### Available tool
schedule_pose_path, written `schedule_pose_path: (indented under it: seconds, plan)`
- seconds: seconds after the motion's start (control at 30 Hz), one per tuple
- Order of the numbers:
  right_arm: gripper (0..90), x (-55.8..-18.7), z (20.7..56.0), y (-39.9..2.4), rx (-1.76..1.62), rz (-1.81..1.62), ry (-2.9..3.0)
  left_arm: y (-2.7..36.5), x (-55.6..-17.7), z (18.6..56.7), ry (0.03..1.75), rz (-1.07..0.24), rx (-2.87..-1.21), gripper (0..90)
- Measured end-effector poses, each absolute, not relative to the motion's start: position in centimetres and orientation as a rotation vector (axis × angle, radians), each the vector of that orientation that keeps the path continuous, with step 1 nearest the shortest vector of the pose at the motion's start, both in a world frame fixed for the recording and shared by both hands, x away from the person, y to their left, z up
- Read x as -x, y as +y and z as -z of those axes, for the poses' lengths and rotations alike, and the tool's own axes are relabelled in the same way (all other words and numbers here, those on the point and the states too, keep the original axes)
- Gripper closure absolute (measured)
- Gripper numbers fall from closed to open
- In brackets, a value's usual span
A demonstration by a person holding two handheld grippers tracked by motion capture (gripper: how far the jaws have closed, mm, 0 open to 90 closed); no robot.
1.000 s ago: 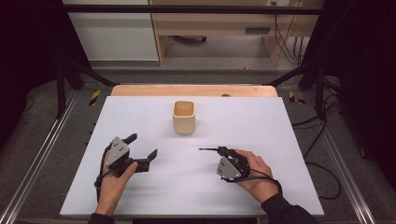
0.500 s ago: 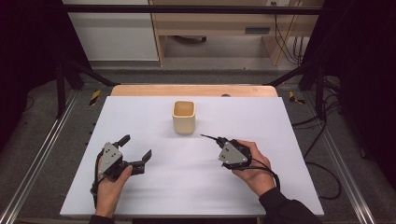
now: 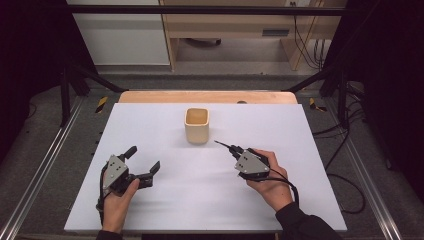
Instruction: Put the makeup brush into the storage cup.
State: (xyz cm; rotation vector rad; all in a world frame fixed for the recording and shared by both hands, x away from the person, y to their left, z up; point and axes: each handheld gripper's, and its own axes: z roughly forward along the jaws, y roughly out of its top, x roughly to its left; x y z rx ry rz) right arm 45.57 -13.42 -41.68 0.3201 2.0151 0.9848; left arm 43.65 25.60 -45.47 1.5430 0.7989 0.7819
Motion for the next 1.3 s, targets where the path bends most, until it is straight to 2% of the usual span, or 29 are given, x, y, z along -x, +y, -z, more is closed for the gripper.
schedule_pose_path:
  seconds: [0.83,1.3]
  plan:
    - [83.6,-45.2,39.7,-11.9,-0.343,-1.129,1.971,25.9,-43.7,45.8,0.810,-0.794,-1.537,2.7]
    - [83.7,-46.6,39.2,-11.6,-0.470,-1.290,1.952,26.1,-43.7,45.9,0.811,-0.791,-1.535,2.8]
